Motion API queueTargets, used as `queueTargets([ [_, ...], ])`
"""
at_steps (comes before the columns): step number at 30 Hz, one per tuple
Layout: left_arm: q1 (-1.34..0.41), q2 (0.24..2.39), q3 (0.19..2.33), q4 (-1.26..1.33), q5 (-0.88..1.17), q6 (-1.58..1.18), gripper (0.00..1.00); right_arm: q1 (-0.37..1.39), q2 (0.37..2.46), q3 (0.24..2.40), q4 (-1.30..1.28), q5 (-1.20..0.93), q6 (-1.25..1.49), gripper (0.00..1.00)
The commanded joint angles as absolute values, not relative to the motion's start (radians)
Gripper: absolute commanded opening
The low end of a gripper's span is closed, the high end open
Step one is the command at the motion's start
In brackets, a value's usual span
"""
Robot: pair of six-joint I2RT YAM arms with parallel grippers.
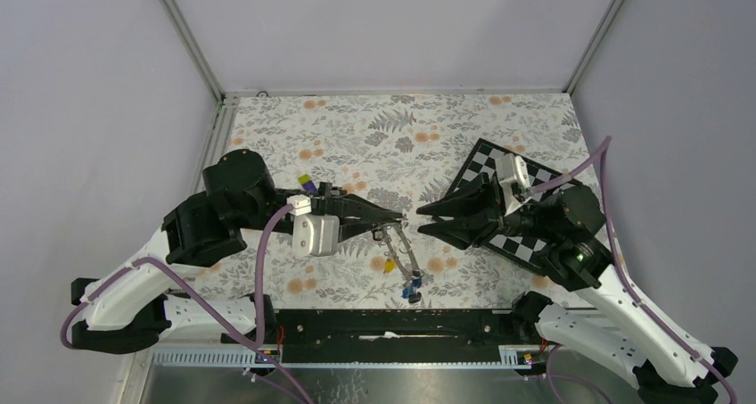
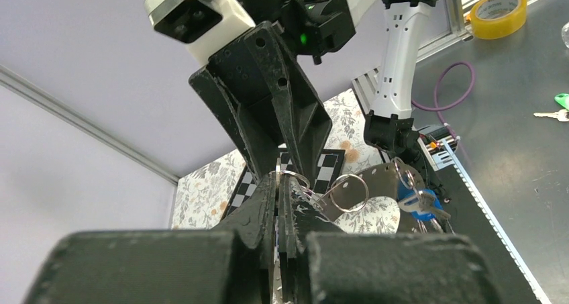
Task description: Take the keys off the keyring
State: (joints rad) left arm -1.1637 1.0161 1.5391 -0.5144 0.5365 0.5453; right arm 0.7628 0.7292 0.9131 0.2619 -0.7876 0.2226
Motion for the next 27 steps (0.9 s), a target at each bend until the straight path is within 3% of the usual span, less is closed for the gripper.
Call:
queueTargets([
  [1, -1.158, 1.014, 1.592, -0.418, 0.477, 0.529, 0.0, 0.762, 0.671, 0.952, 0.179, -0.59, 0.133, 0.42],
  [12, -1.158, 1.077, 1.605, -0.361, 0.275, 0.474, 0.0, 0.762, 0.584, 0.959, 0.101, -0.366, 0.079, 0.44],
  [18, -1.159, 1.142, 1.649, -0.362, 0.122, 0.444, 0.0, 0.762, 0.584, 1.009, 0.037, -0.372, 0.058, 0.48],
  [27, -1.158, 1.161, 1.674, -0.36, 0.139, 0.442, 0.0, 0.762, 0.589, 0.969, 0.06, -0.485, -0.162, 0.65],
])
